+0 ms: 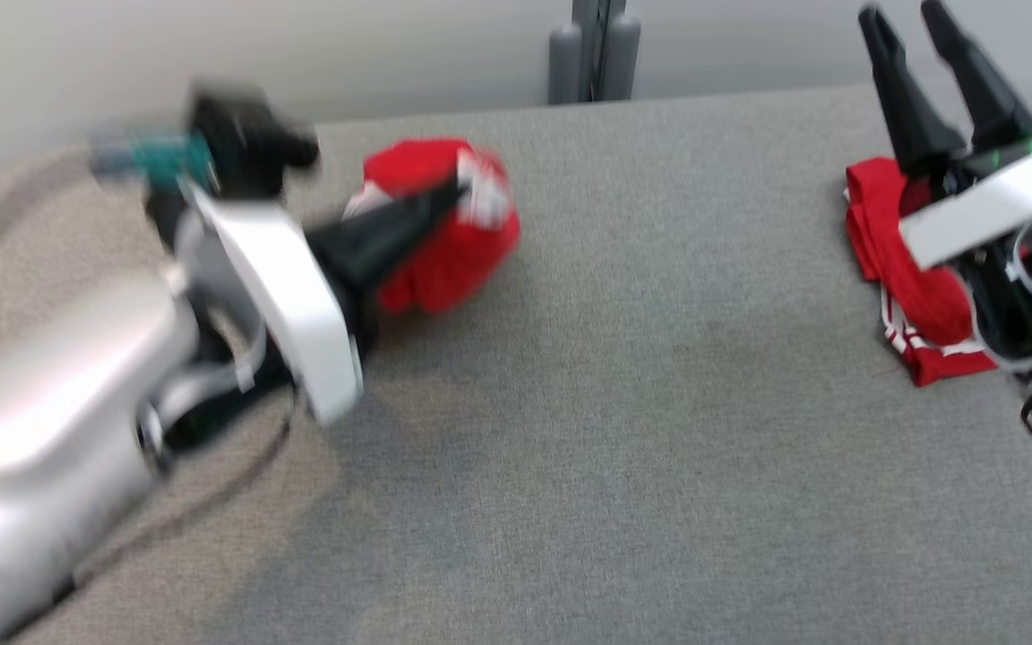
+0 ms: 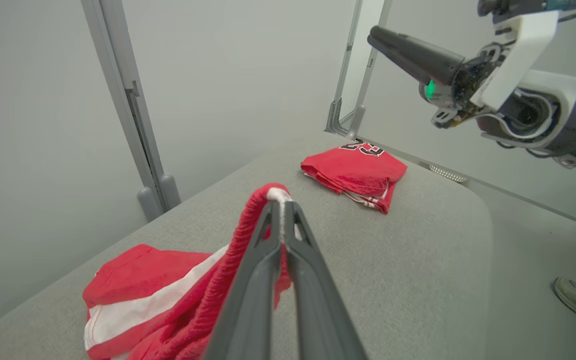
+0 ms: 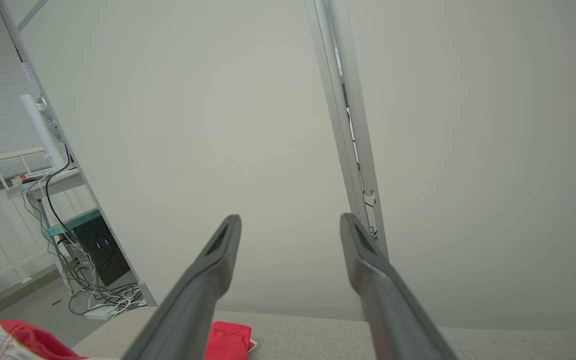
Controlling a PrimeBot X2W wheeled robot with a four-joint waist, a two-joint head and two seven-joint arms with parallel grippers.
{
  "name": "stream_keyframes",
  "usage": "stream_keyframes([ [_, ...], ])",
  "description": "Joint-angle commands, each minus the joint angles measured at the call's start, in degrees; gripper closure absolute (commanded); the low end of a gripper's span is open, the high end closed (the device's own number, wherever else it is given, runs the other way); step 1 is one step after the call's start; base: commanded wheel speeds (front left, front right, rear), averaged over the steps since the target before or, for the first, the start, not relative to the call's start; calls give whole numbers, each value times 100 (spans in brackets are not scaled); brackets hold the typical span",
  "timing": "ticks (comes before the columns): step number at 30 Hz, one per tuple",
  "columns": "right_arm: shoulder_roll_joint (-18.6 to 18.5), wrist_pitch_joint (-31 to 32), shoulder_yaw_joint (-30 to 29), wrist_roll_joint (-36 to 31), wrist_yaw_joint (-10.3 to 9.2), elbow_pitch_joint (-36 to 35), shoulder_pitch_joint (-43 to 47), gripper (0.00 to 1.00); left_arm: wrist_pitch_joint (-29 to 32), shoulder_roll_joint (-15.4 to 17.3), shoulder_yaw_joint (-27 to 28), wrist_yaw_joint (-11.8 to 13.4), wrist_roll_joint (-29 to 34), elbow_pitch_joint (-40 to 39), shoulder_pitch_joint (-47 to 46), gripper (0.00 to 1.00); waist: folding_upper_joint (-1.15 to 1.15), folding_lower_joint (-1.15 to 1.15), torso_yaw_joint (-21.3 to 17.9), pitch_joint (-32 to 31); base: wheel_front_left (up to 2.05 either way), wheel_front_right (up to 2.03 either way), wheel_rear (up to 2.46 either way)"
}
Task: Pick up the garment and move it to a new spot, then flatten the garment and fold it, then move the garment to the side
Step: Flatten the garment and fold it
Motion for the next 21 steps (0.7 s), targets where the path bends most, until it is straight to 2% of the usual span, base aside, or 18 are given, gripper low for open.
stream_keyframes([
  [1, 5, -30, -104, -58, 1, -52, 252, 0, -86, 96, -127, 88, 90, -157, 331, 100, 0, 0, 22, -230, 0, 0, 0],
  [5, 63, -28, -231, -156, 1, -177, 847, 0, -397, 93, -592, 351, 260, -452, 1284, 100, 0, 0, 62, -409, 0, 0, 0],
  [9, 52, -29, -378, -271, 1, -293, 1428, 0, -787, -178, -891, 487, 314, -300, 2356, 100, 0, 0, 116, -585, 0, 0, 0],
  [16, 47, -29, -451, -406, 1, -436, 2084, 0, -736, -473, -1053, 551, 784, 469, 3195, 100, 0, 0, 228, -794, 0, 0, 0],
  [21, 124, -29, -621, -503, 1, -463, 2617, 0, -707, -654, -1073, 457, 859, 829, 3515, 100, 0, 0, 318, -893, 0, 0, 0],
])
